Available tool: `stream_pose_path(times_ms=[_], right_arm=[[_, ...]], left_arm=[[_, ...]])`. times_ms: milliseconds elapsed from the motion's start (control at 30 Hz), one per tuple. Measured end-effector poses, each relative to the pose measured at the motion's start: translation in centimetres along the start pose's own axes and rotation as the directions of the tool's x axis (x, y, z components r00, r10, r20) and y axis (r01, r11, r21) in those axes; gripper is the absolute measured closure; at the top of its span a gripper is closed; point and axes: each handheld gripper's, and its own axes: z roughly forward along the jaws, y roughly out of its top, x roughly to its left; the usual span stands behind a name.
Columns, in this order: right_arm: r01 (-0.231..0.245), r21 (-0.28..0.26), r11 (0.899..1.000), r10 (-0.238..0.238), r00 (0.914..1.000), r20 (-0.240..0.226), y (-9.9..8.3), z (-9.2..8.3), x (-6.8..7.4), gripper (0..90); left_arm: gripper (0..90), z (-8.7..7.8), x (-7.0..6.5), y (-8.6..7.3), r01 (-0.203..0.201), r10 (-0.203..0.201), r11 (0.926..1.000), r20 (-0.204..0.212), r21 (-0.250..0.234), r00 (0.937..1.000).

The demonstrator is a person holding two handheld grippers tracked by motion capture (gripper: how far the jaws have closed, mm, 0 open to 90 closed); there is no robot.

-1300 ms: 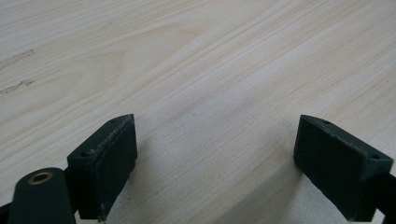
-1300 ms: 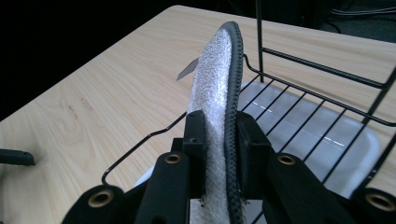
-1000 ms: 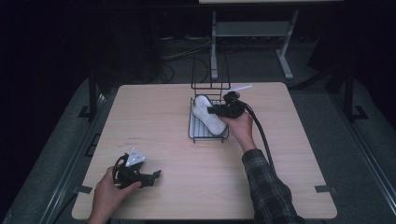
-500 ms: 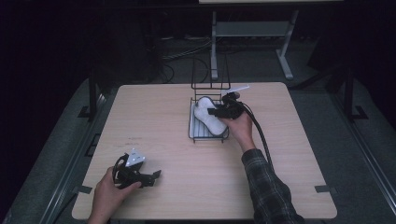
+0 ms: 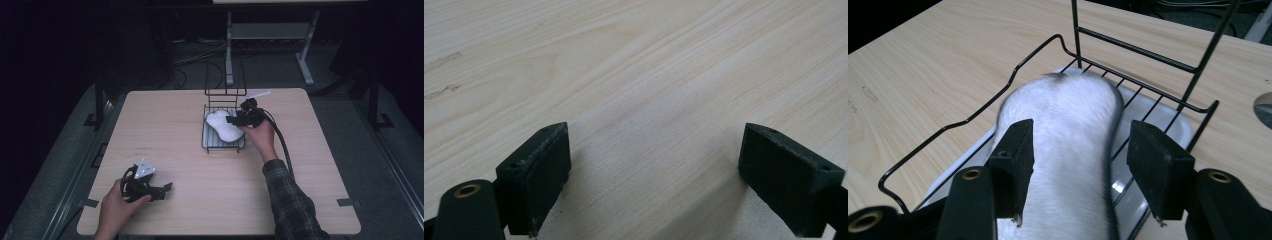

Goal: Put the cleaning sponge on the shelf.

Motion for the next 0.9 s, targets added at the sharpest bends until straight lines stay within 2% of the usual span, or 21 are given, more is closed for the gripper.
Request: stream_pose_path(times_ms=[67,133,267,467,700,767,900], right_arm=[[-0.001,0.001,1.0,0.001,1.0,0.0,0.0,-0.3,-0.1,44.7],[0.007,0.001,1.0,-0.007,1.0,-0.005,-0.1,-0.7,-0.3,50.7],[0.016,-0.012,1.0,-0.017,0.9998,-0.013,-0.6,-1.5,-0.6,70.0],[0.057,-0.003,0.998,-0.057,0.9981,-0.025,-1.7,-2.7,-1.0,88.3],[0.06,-0.007,0.998,-0.06,0.9977,-0.031,-3.0,-4.5,-1.4,89.5],[0.062,-0.012,0.998,-0.062,0.9978,-0.024,-3.3,-5.2,-1.5,83.9],[0.075,-0.013,0.997,-0.075,0.997,-0.017,-3.9,-6.4,-1.5,83.7]], left_arm=[[12.7,0.0,0.0,0.0,0.0,0.0,1.0,0.0,0.0,1.0],[12.7,0.0,0.0,0.0,0.0,0.0,1.0,0.0,0.0,1.0],[12.7,0.0,0.0,0.0,0.0,0.0,1.0,0.0,0.0,1.0],[12.7,0.0,0.0,0.0,0.002,-0.002,1.0,0.0,-0.001,1.0],[12.7,0.0,0.0,0.0,0.002,-0.002,1.0,0.0,-0.001,1.0],[12.7,0.0,0.0,0.0,0.002,-0.002,1.0,0.0,-0.002,1.0],[12.7,0.0,0.0,0.0,0.001,-0.001,1.0,0.0,-0.001,1.0]])
